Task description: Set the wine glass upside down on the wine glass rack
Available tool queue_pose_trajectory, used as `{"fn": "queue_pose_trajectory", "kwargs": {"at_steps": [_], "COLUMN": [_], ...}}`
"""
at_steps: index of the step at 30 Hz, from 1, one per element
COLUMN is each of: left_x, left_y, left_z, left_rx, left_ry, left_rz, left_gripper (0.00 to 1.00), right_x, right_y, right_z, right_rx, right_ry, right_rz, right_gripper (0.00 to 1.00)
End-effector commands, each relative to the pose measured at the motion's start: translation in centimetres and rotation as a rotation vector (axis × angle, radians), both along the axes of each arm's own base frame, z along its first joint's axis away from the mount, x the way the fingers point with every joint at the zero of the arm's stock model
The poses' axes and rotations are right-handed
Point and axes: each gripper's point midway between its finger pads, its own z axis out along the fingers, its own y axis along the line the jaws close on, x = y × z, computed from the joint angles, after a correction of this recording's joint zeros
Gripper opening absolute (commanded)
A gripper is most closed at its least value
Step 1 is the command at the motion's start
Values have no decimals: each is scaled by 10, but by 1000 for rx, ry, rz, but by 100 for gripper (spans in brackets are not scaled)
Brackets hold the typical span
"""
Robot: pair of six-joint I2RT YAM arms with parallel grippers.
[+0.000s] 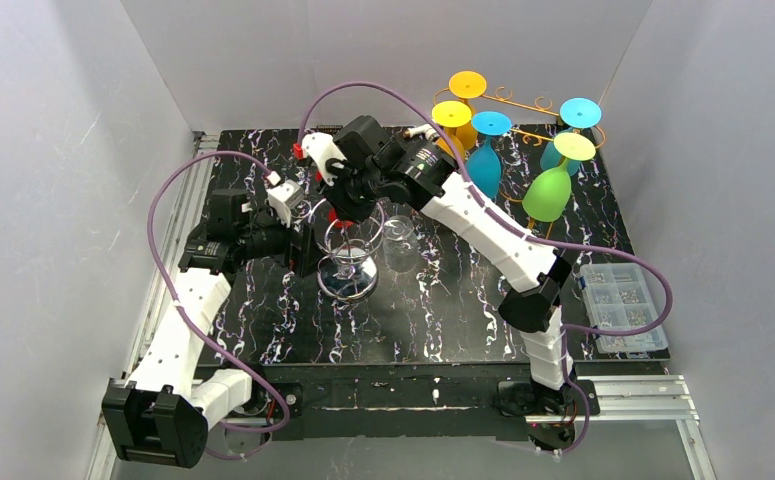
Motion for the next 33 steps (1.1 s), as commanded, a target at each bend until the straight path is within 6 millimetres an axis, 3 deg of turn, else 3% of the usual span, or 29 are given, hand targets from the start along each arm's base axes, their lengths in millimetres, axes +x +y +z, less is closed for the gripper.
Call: {"fn": "queue_pose_trajectory", "kwargs": {"at_steps": [1, 11, 22, 33], "left_x": [-9, -8, -12, -34], "left_y": [-13, -27, -38, -29], "left_z": [1, 6, 13, 15], "left_rx": [-38, -35, -73, -28], "left_ry": [10, 15, 31, 40], "left_rz": [-37, -75, -106, -119], "left_gripper": [94, 94, 94, 98], "right_x": [-5, -5, -9, -13], "right_y": [0, -10, -6, -12], "right_z": [90, 98, 101, 79], "right_rx": [225, 221, 221, 140], "right_ry": [-155, -181, -195, -193], "right_rz": [16, -4, -3, -3], "right_gripper": [1, 1, 1, 1]}}
